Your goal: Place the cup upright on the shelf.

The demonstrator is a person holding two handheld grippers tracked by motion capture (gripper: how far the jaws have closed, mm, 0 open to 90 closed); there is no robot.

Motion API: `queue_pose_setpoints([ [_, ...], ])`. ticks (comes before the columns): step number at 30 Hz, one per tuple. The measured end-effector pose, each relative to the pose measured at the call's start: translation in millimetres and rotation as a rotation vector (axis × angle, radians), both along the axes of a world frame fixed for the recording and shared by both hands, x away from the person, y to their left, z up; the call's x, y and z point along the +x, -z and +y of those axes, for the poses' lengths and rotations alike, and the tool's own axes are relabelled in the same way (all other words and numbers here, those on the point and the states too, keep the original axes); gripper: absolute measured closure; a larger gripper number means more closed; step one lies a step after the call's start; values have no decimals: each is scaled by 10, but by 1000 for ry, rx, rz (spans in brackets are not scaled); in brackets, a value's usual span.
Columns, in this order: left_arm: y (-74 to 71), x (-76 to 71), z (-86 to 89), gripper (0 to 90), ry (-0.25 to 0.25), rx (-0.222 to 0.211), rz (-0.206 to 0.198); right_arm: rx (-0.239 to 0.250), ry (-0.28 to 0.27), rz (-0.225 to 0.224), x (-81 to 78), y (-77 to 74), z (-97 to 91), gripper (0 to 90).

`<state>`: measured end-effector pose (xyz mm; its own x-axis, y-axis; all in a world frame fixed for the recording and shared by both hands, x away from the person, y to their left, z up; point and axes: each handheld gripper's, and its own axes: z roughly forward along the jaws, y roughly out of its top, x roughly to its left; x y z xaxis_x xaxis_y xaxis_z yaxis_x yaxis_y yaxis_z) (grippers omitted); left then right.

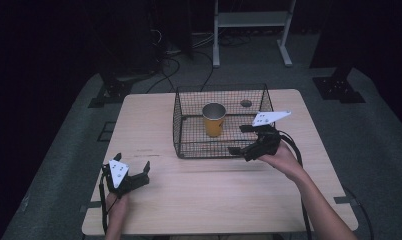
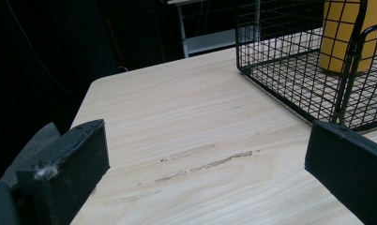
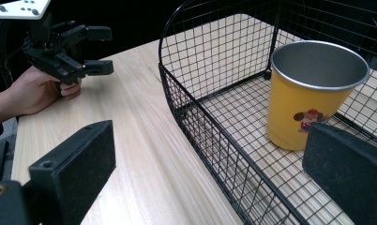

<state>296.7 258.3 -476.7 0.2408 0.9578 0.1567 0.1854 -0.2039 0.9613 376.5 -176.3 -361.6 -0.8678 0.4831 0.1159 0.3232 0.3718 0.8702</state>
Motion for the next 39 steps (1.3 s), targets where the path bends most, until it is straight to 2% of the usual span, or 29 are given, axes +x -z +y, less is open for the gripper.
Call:
queue_pose_setpoints([
  [11, 2, 0, -6, 0, 0, 4, -2, -3, 25, -9, -195, 98, -147, 22],
  [17, 2, 0, -7, 0, -1, 4, -2, -18, 31, -3, -308, 238, -192, 22],
  [20, 2, -1, -6, 0, -1, 4, -2, -26, 41, 4, -343, 313, -227, 22],
  [23, 2, 0, -7, 0, -1, 3, -2, -12, 48, 18, -367, 369, -267, 22],
  [30, 1, 1, -6, 0, -1, 4, -1, -18, 84, 2, -436, 438, -350, 22],
  [32, 2, 1, -7, 0, -1, 4, -1, -9, 86, 10, -450, 460, -367, 22],
  [37, 1, 3, -8, 0, -2, 4, 0, -18, 105, -11, -517, 497, -384, 22],
  [39, 1, 5, -9, 0, -3, 3, 1, -12, 100, -5, -538, 524, -386, 22],
])
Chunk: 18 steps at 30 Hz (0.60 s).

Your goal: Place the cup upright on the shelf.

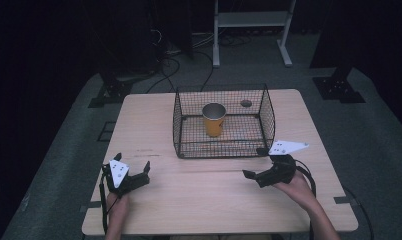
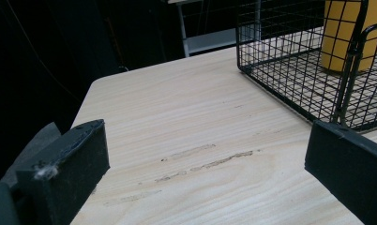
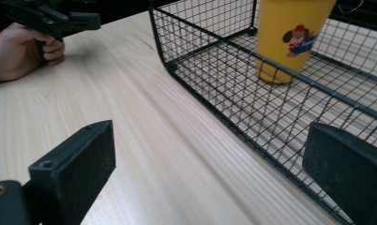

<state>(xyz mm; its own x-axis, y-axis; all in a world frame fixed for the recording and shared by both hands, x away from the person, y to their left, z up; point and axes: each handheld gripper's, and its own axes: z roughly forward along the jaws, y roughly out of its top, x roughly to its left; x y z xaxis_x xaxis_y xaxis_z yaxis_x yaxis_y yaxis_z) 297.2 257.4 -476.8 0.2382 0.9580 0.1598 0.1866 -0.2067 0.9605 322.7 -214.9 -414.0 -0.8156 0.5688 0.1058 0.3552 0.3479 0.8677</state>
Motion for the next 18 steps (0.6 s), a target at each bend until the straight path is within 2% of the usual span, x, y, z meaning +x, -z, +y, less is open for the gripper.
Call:
queue_pose_setpoints([
  [2, 0, 0, 0, 0, -1, 1, 0, -21, 11, -12, -26, 30, 3, 22],
  [11, 1, 2, -4, 0, -3, 4, 0, 43, 28, 3, -186, 165, -73, 22],
  [13, 0, 1, -3, 0, -3, 2, 1, 23, 40, -6, -207, 178, -94, 22],
  [18, -1, 9, 5, 0, -1, -2, 6, 57, 71, 9, -283, 273, -206, 22],
])
